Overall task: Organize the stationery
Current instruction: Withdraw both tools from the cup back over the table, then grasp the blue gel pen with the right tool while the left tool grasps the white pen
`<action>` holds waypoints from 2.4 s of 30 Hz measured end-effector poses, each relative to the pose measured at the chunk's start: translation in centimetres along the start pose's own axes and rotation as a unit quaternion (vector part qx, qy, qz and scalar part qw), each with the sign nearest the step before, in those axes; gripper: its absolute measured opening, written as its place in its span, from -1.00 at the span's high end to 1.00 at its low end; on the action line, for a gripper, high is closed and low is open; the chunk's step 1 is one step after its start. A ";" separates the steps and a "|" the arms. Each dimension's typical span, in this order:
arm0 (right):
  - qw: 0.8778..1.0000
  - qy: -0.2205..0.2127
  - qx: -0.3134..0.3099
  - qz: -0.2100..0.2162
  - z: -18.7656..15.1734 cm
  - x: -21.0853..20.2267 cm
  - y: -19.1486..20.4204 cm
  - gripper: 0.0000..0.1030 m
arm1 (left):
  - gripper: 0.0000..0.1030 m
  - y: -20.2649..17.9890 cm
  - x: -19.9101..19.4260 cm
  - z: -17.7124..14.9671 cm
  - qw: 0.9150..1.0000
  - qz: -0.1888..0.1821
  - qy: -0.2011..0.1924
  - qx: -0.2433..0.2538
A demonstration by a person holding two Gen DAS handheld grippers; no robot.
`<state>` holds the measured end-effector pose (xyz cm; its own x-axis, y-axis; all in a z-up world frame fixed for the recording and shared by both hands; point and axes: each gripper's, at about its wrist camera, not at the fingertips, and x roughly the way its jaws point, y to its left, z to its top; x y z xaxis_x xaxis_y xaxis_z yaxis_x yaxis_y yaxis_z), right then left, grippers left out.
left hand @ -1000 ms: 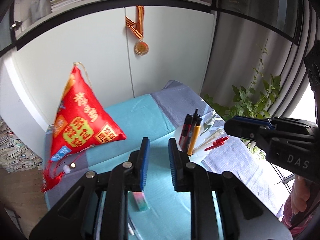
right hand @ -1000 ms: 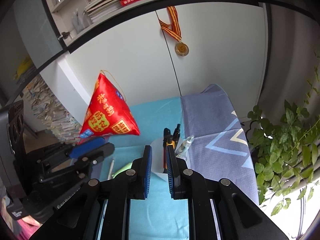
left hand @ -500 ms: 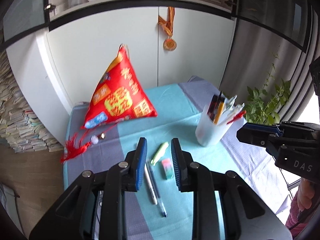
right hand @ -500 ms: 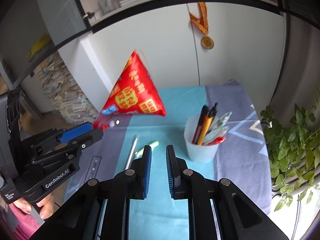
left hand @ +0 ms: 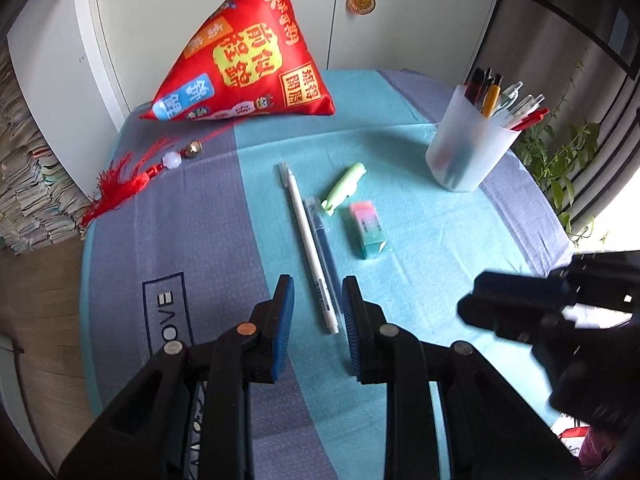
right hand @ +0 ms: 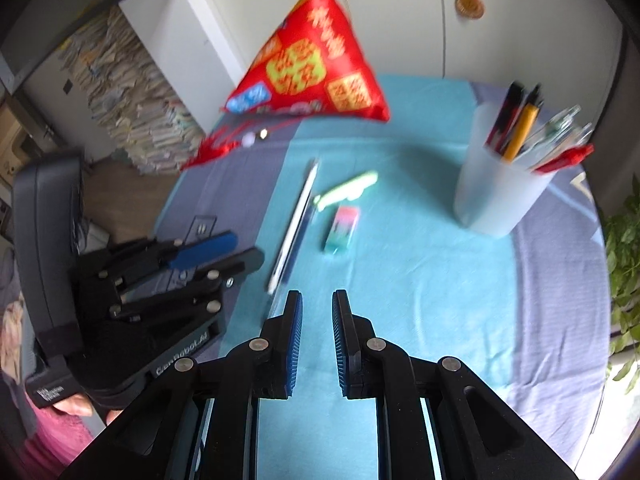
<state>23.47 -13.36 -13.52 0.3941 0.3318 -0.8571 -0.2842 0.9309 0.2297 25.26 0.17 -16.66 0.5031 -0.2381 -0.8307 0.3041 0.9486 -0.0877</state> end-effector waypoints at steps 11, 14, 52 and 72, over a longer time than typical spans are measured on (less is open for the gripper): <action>0.999 0.046 0.003 -0.014 -1.2 3.6 0.7 0.71 | 0.57 0.0 2.7 -0.6 0.999 -0.023 0.024 0.013; 0.999 0.044 0.007 -0.019 -1.1 3.4 0.4 0.71 | 0.55 0.2 3.5 -0.6 0.999 -0.024 0.030 0.012; 0.997 0.068 -0.019 -0.036 -0.5 6.1 1.1 0.83 | 0.57 3.4 1.4 -0.9 0.999 -0.011 0.010 -0.028; 0.995 0.080 -0.031 -0.042 -5.5 1.7 -2.0 0.84 | 0.89 1.3 0.5 -4.3 0.997 -0.052 0.061 -0.006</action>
<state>19.88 -15.53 -18.00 0.2758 0.2205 -0.9356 -0.3113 0.9414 0.1301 22.44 2.16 -19.49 0.3668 -0.3090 -0.8775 0.3403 0.9224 -0.1826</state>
